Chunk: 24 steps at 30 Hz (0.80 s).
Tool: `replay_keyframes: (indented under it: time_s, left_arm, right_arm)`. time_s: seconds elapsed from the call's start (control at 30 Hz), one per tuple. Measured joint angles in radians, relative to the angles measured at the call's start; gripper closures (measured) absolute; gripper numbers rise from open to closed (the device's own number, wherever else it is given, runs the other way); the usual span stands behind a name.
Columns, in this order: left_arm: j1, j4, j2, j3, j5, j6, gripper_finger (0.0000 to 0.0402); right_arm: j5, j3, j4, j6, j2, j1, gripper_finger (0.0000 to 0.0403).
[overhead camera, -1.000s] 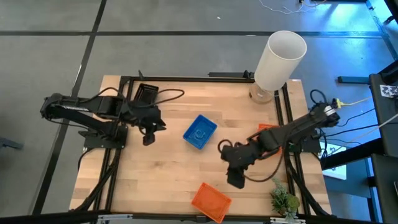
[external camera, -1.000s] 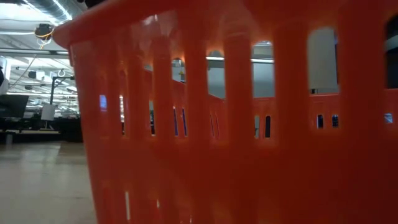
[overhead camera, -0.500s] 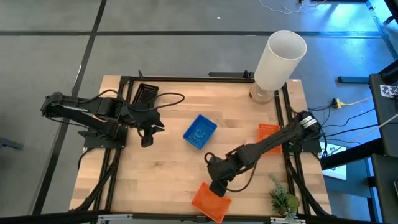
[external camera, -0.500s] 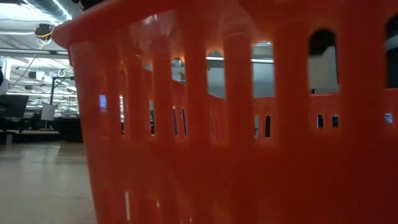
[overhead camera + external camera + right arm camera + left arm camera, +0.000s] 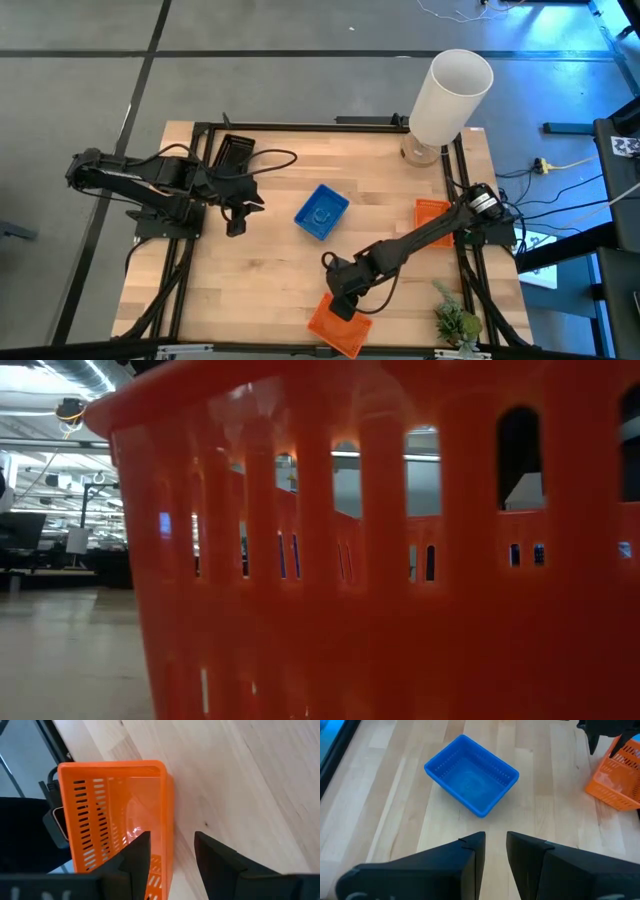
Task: Stack baskets by color
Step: Stack the bottom orange bin on the top orange bin
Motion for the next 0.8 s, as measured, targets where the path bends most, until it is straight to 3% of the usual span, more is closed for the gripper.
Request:
replay_keyframes:
  time_s: [0.67, 0.8]
  left_arm:
    - [0.000, 0.000, 0.000, 0.000, 0.000, 0.026, 0.0332]
    - [0.000, 0.000, 0.000, 0.000, 0.000, 0.026, 0.0332]
  right_arm:
    - [-0.045, 0.000, 0.040, -0.023, 0.134, 0.004, 0.0252]
    - [-0.045, -0.001, 0.038, 0.000, 0.148, 0.004, 0.0289]
